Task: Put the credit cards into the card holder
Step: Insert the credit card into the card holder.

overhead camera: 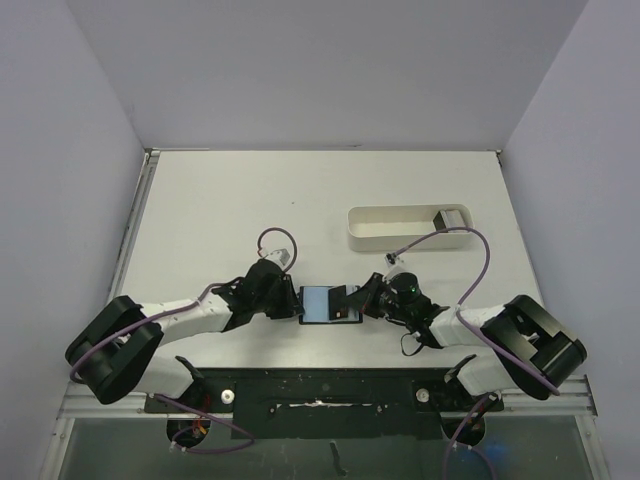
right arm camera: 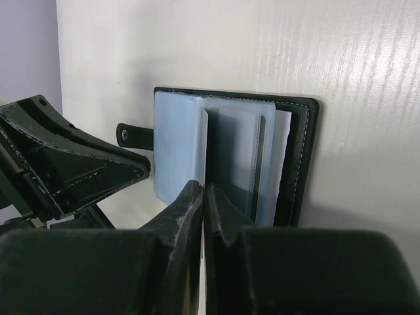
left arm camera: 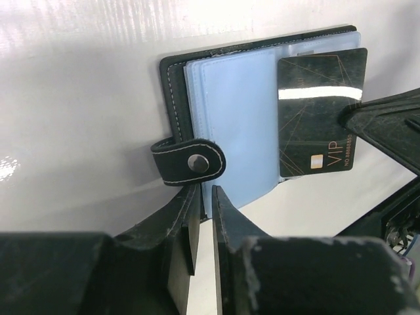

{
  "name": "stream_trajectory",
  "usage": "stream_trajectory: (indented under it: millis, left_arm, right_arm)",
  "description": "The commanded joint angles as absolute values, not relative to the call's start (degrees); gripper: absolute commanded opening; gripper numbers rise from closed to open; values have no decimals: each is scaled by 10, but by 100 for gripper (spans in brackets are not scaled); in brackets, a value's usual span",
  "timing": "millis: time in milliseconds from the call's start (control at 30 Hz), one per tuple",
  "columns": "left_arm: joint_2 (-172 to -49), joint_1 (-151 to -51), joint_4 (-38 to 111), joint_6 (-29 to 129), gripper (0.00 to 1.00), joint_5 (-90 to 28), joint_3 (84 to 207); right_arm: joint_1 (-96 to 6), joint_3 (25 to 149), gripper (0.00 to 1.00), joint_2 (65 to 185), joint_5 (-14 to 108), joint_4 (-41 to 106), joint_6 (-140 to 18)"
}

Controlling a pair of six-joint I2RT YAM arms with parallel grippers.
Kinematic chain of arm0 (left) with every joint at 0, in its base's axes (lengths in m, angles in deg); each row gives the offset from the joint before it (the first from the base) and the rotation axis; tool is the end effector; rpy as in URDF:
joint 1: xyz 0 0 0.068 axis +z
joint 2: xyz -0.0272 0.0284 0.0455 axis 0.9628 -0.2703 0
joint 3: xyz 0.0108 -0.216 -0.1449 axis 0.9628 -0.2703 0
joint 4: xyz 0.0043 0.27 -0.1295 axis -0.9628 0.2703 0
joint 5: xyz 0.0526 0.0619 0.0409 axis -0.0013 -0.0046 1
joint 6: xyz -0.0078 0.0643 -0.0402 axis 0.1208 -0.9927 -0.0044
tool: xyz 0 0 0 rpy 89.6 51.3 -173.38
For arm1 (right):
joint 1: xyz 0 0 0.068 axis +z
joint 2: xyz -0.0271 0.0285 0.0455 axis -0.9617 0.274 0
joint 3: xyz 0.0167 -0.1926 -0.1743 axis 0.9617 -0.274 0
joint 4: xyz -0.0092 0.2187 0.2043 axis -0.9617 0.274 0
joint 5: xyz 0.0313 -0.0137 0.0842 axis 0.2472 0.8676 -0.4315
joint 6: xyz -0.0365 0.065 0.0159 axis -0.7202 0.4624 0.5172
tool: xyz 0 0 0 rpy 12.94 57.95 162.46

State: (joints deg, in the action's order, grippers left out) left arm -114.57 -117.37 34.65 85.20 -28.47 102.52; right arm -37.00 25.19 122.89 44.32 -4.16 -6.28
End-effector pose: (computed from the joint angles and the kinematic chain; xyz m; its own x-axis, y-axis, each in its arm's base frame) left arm 0.2127 -0.2076 0.0789 -0.8940 -0.1506 -0.4219 0.1205 0.8263 -0.5501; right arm 0.2053 0.1702 0.0597 -0.8197 0.4620 -0.3387 -0.0047 0.5858 0.8105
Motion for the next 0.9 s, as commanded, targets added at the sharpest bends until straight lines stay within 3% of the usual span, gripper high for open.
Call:
stream_trajectory:
  millis: [0, 300, 867]
  left_arm:
    - [-1122, -1175, 368, 853, 13, -265, 1035]
    - [-1151, -1175, 338, 854, 4, -274, 1020]
    - [-1163, -1175, 327, 852, 4, -278, 1017]
  right_arm:
    - [-371, 249, 0, 1211, 439, -65, -64]
    - [-371, 251, 0, 1216, 429, -83, -58]
    - [-371, 254, 0, 1279, 414, -136, -52]
